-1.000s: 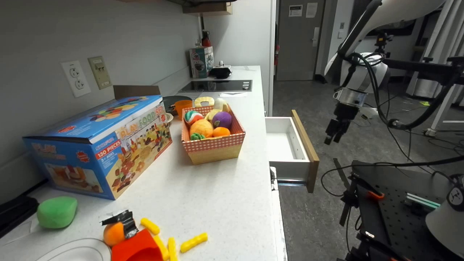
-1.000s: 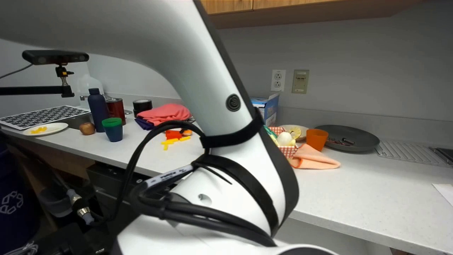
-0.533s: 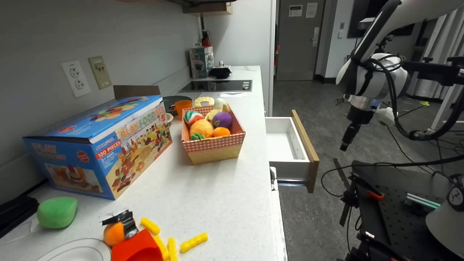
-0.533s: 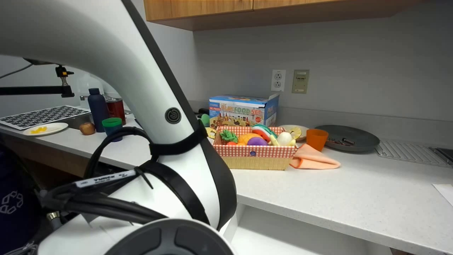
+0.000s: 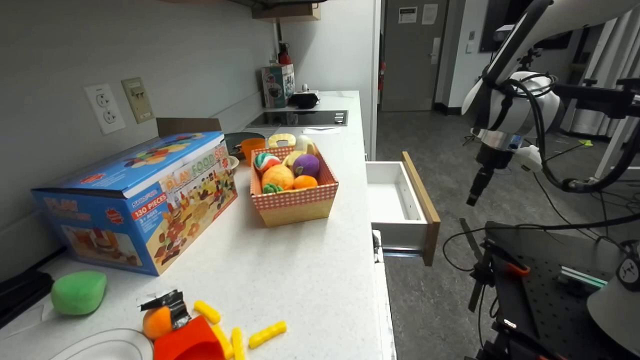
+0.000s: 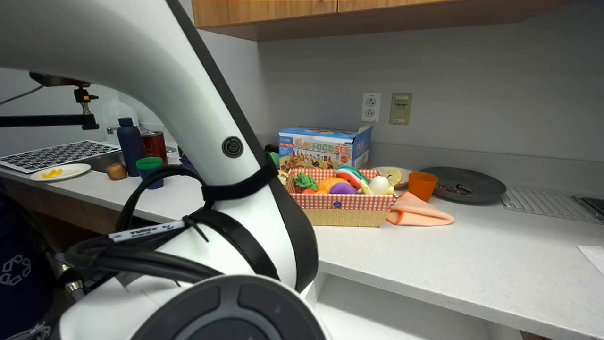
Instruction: Open the top right drawer
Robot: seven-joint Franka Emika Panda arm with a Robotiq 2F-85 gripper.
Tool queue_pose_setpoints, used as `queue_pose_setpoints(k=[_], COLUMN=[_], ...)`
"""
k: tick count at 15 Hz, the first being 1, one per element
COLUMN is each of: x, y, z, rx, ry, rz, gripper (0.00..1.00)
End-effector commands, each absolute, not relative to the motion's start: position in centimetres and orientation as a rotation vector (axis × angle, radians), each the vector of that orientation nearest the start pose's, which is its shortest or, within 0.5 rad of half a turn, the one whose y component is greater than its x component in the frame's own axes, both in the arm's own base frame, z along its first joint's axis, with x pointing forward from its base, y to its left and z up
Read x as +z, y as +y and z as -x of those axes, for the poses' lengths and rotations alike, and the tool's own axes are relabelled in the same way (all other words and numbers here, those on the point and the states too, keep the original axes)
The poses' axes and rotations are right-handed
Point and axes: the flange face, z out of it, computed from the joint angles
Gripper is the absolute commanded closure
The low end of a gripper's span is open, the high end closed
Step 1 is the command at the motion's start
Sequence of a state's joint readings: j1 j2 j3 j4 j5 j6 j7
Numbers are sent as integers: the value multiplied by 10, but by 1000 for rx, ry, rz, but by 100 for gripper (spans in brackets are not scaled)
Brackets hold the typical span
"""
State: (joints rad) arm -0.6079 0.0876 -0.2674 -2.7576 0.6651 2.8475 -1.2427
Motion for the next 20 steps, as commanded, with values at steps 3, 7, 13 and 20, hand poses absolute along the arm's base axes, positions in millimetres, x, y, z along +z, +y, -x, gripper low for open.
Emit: queue_pose_setpoints(k=[3, 7, 13, 20], x=[235, 261, 298, 294], y=[-292, -294, -284, -284], z=[-241, -274, -272, -275], rx=[-419, -541, -799, -801], ry=[4, -294, -651, -688], rz=[3105, 3113, 3015, 2979], gripper=[0, 0, 0, 0])
